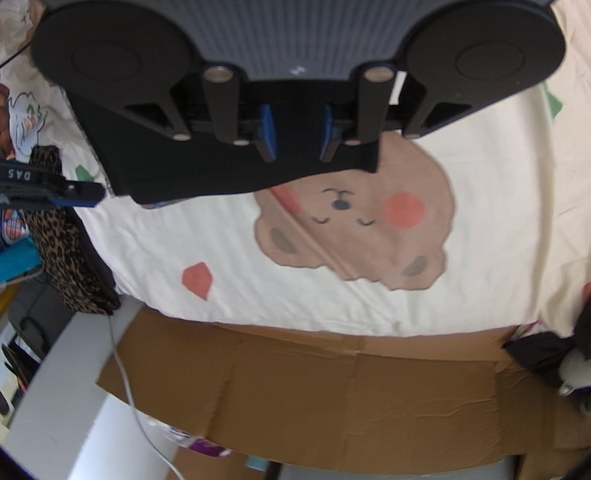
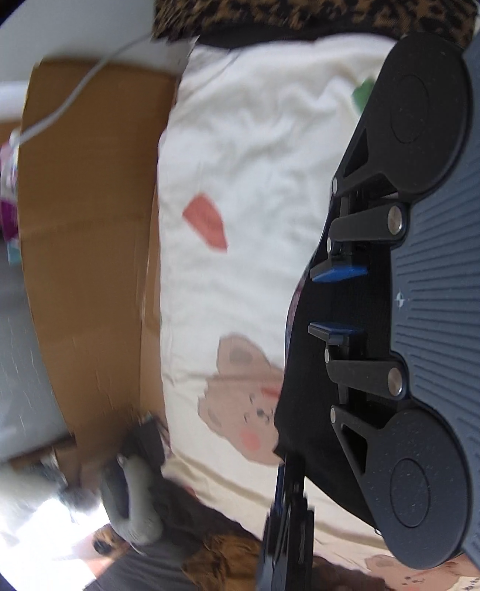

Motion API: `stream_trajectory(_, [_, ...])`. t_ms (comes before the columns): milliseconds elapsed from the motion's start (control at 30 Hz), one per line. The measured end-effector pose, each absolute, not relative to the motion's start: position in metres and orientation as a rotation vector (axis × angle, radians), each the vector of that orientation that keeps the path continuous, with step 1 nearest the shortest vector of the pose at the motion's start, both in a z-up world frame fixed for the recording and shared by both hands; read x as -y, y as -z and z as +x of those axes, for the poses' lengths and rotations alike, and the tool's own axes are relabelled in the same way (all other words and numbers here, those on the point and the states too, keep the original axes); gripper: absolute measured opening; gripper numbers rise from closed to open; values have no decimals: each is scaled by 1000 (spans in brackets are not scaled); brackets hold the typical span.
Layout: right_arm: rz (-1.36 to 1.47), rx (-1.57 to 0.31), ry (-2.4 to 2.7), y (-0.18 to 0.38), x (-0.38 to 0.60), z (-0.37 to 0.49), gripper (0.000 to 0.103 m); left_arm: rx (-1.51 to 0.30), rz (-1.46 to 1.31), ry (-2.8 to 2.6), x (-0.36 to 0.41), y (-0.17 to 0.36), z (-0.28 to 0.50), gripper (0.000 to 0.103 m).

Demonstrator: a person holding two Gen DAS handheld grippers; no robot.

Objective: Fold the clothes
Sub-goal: 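Open both grippers and bring them together over the folded pants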

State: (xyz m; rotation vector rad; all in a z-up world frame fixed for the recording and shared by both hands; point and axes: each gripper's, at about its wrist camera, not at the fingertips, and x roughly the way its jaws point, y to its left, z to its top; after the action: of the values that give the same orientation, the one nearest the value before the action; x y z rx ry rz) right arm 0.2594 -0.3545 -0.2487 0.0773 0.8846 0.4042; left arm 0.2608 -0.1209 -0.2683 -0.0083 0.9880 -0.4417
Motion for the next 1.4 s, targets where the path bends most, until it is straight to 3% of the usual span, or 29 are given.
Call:
stream_trajectory(67, [69,-888,-422,252,343,262,28,-990,-7,478,134,273,260,15])
stream_trajectory(533, [-23,-922,-446,292,320,278,25,-987,70,549,171,307,262,12])
stream_trajectory(767, [-4,-934,-446,287,322,280,26,-980,29,550,167,294,263,10])
stream_trajectory(1033, [32,-884,-447,261,338,255,30,-950,38,646,178,292,252,11])
stream_trajectory(1400, [-47,-972,-452,286,356,191,38,-969,68,647,177,307,253,9])
